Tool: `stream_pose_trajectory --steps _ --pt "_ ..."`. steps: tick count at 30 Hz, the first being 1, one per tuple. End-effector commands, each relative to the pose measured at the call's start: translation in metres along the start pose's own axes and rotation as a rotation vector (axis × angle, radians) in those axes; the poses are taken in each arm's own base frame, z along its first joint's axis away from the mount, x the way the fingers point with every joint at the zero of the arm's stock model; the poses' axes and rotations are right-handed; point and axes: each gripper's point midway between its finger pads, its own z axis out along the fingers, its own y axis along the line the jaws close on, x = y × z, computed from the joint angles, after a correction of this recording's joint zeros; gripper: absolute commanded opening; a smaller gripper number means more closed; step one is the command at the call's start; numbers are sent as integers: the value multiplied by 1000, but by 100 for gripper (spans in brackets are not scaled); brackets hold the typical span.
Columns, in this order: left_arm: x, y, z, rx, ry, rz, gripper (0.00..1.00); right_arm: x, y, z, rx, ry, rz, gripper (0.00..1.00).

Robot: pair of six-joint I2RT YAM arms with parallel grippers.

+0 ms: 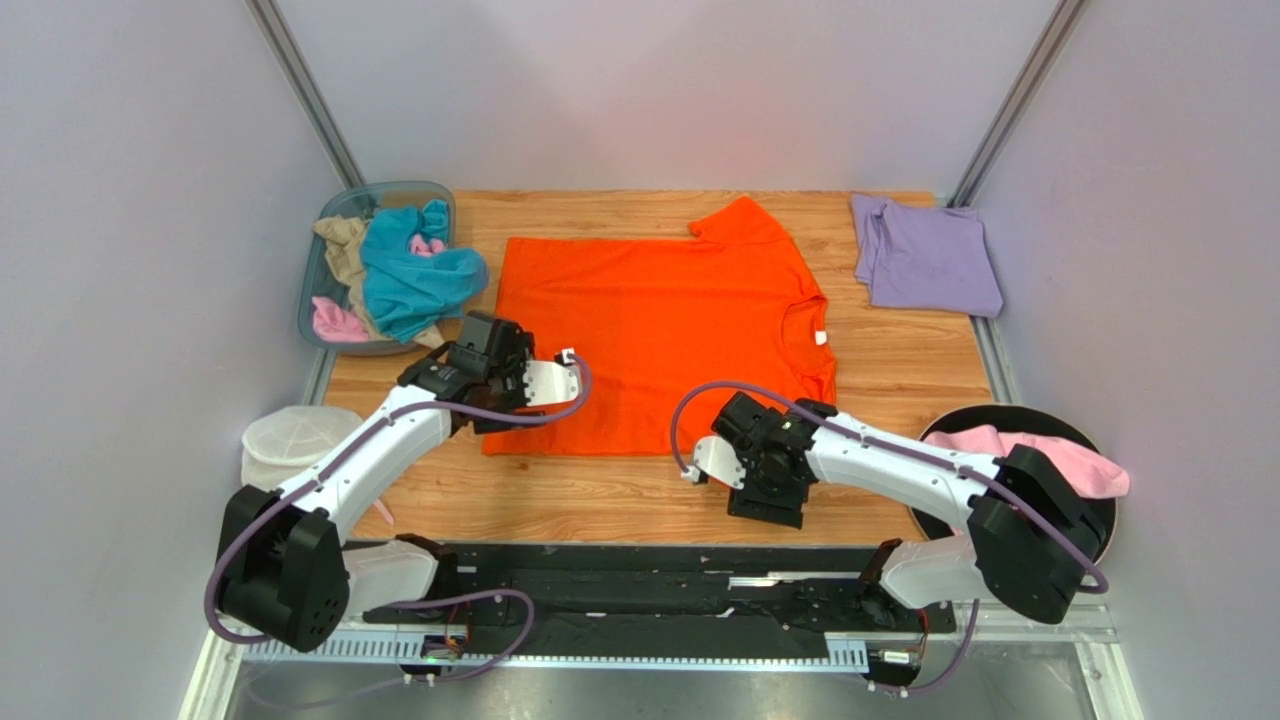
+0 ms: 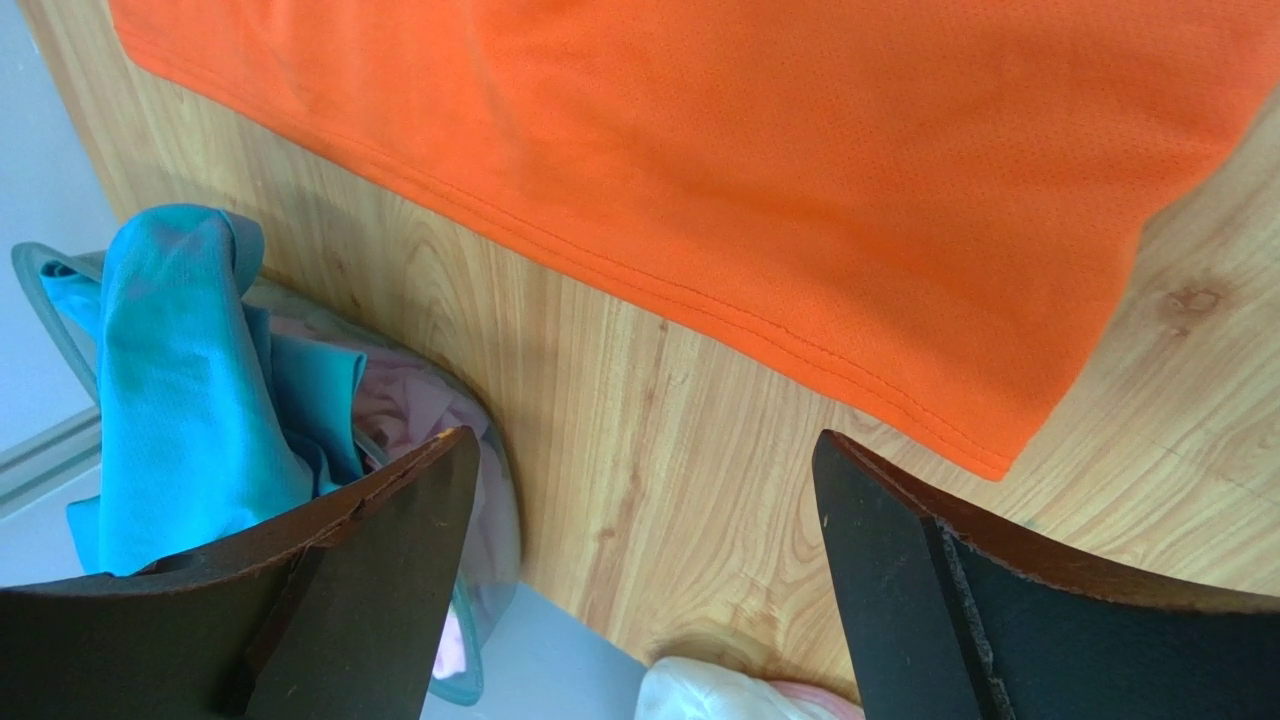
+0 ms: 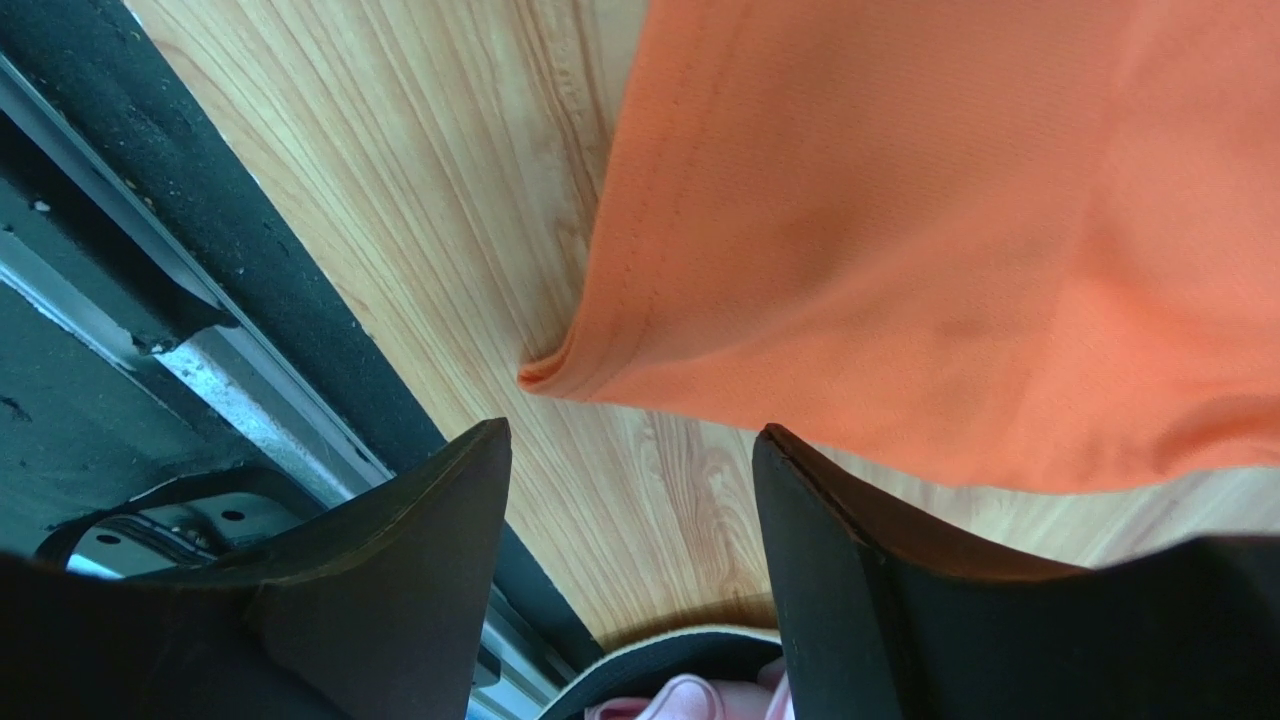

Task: Fold and stack the t-shirts
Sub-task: Fold the tshirt

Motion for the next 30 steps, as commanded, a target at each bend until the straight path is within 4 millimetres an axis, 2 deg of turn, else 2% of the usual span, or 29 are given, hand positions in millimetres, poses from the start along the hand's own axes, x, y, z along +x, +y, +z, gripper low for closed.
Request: stream_pose_trajectory --steps 1,11,14,17,18,20,21,23,25,30 --pt "-1 8 6 -29 6 -3 91 -15 1 11 -3 -59 -53 64" --pt "0 6 20 -11 21 -4 90 -19 2 30 15 -91 -62 64" --pt "2 4 21 -11 27 -4 90 -18 3 37 18 -90 -63 61" --pt "4 2 21 -11 32 6 89 -18 1 37 22 -84 -69 49" --pt "5 1 21 -12 33 9 89 -19 1 38 22 -86 -69 37" --pt "6 2 19 -17 37 18 89 -18 1 39 22 -77 -65 26" --pt "7 1 19 -19 37 21 89 -19 1 39 22 -77 -63 17" --pt "8 0 17 -15 40 27 89 -18 0 41 22 -66 -63 5" --pt "8 -2 14 -7 39 35 89 -18 0 41 25 -65 -63 0" --pt "13 -13 5 42 46 92 88 -15 -7 36 65 -54 -61 0"
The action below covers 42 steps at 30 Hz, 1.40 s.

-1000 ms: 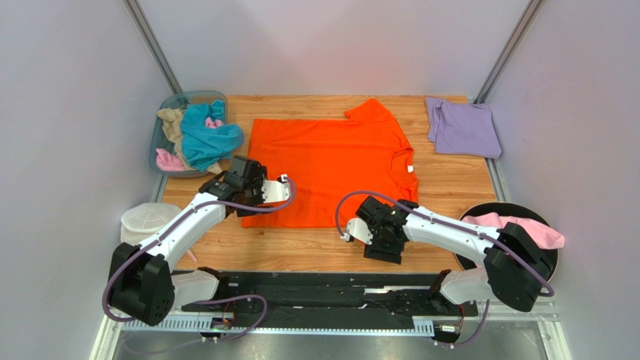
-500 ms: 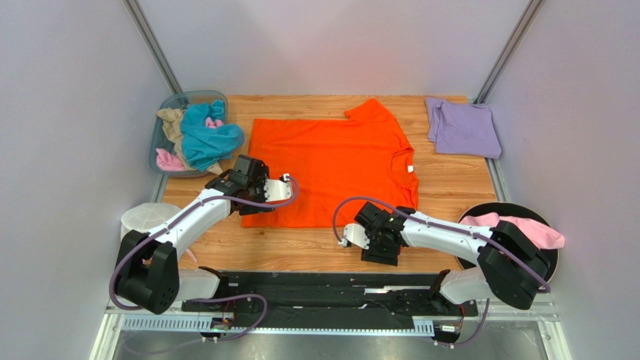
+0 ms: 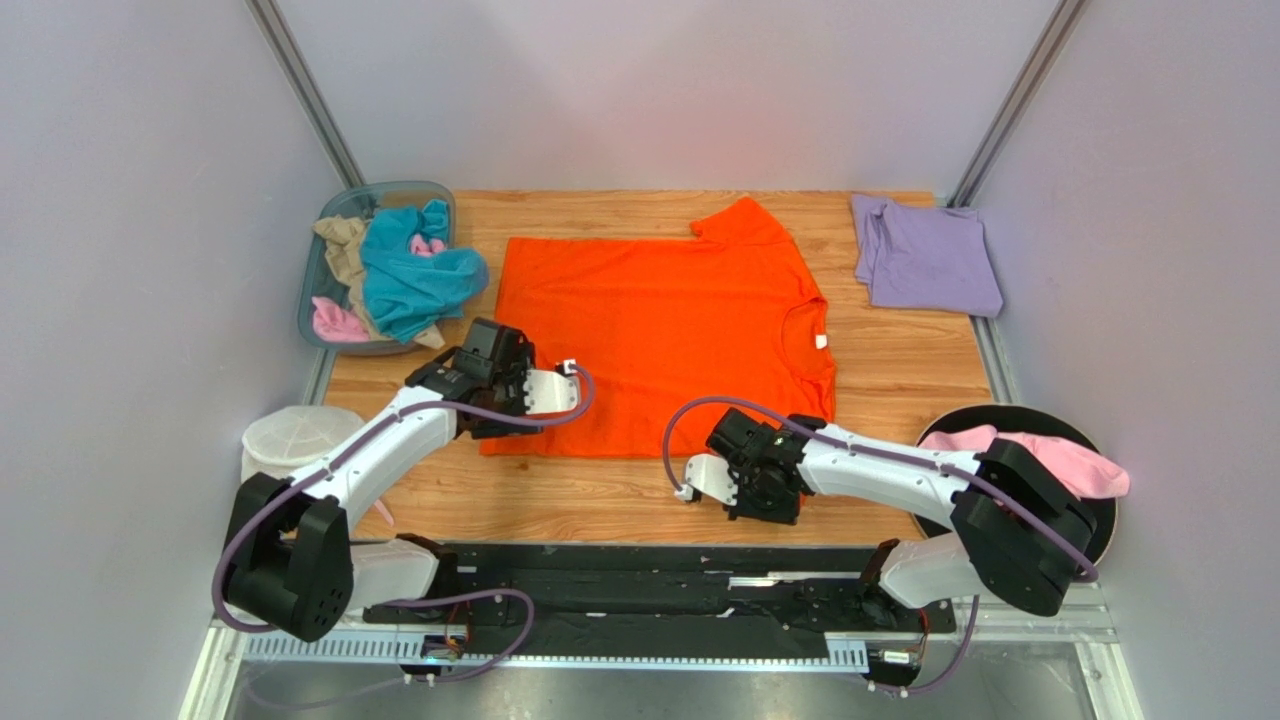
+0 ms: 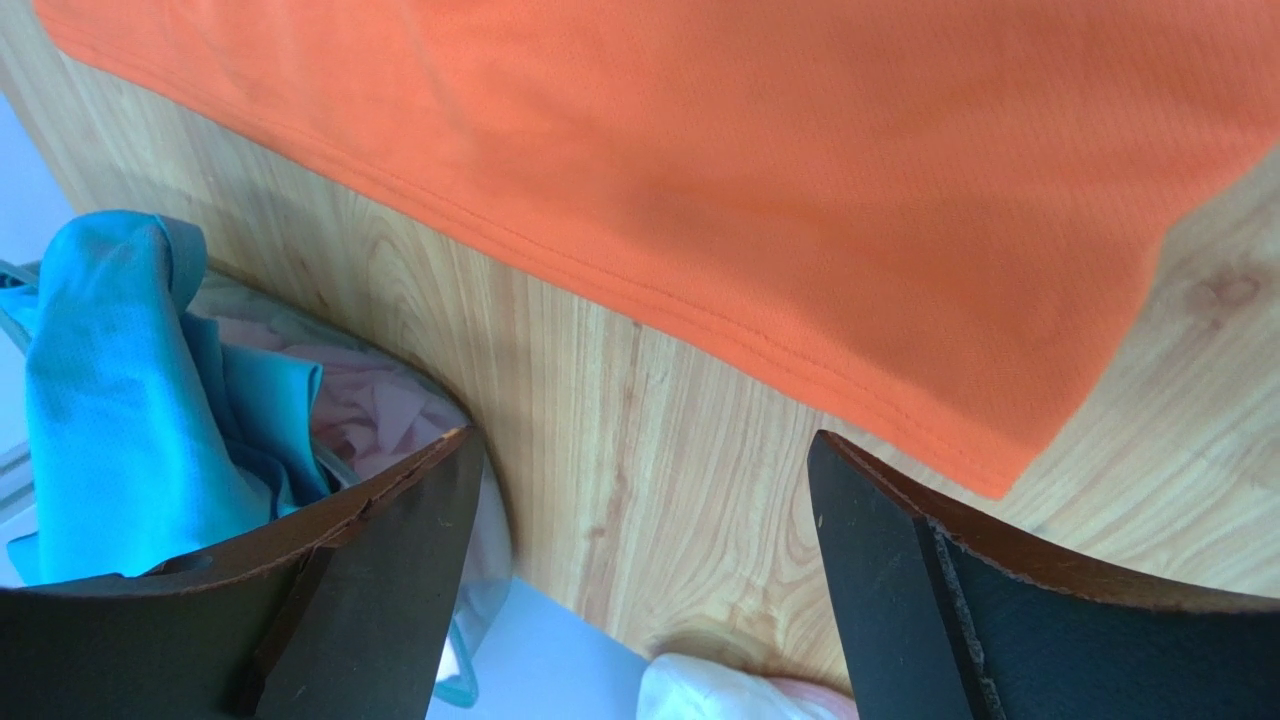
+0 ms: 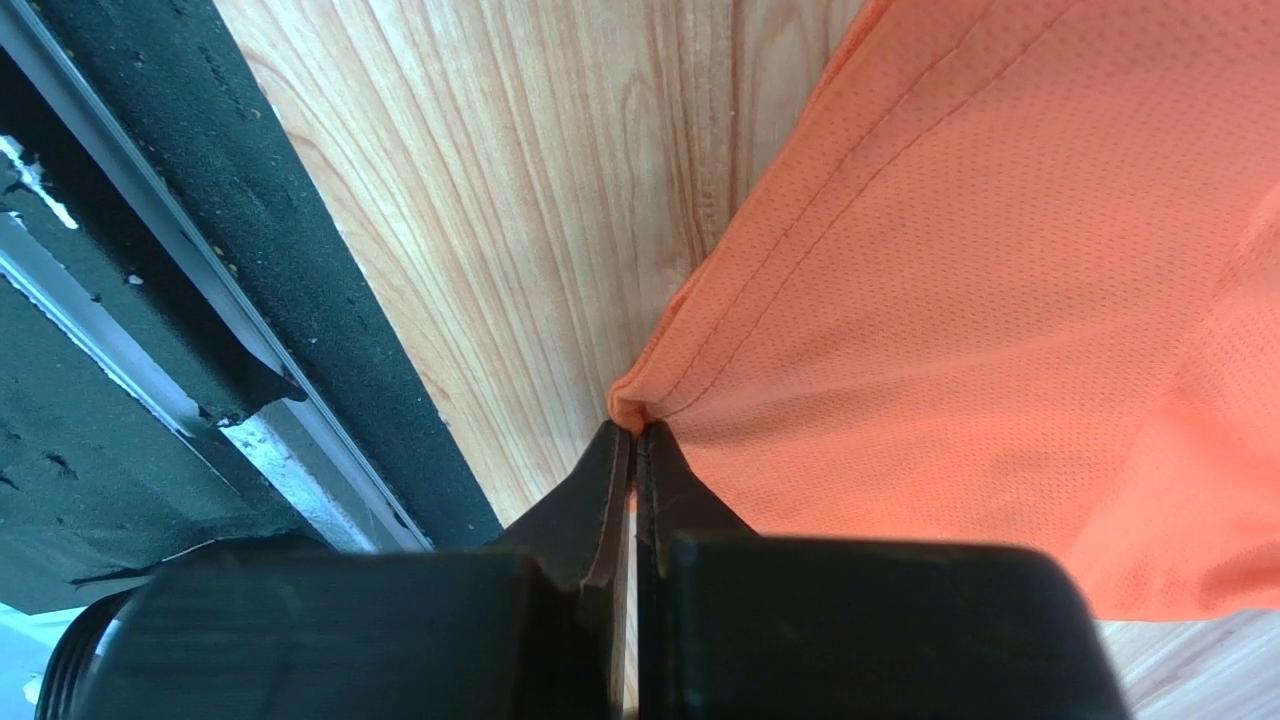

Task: Fold and stack the t-shirts
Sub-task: Fold the tshirt

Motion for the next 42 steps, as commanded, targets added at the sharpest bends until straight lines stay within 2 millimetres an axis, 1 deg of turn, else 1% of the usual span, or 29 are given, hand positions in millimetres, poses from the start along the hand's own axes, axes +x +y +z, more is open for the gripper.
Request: stream_pose_trajectory --steps 1,4,5,7,10,14,21,27,31,36,39,40,42 --pt "2 -5 -13 26 -11 66 89 -6 -29 5 137 -11 -12 0" --pt "2 -14 -19 64 -19 79 89 -7 -30 0 148 -17 -2 0" --pt "4 -20 -20 89 -16 80 88 -7 -30 -1 148 -15 -2 0" --pt "5 -27 -23 103 -27 91 88 -8 -31 -5 155 -21 0 0" --pt "6 -38 -26 127 -42 106 89 -8 -34 -9 168 -16 2 0" --pt "7 -49 -28 158 -51 103 89 -14 -41 -17 193 -22 3 0" --pt "-1 -71 -20 228 -79 86 89 -18 -49 -22 214 -8 1 0" --pt "-3 -78 -7 240 -84 74 89 -17 -49 -22 217 -1 4 0" --pt "-4 -77 2 241 -78 70 89 -17 -50 -25 224 -4 8 0" --pt "-6 -76 9 234 -80 65 87 -14 -49 -26 227 1 10 0" --pt "-5 -78 12 240 -74 61 80 -13 -49 -28 231 0 10 0" --pt "-4 -79 13 240 -68 60 74 -12 -49 -28 233 1 13 0" --pt "-1 -82 15 247 -57 58 70 -12 -49 -30 236 -4 12 0"
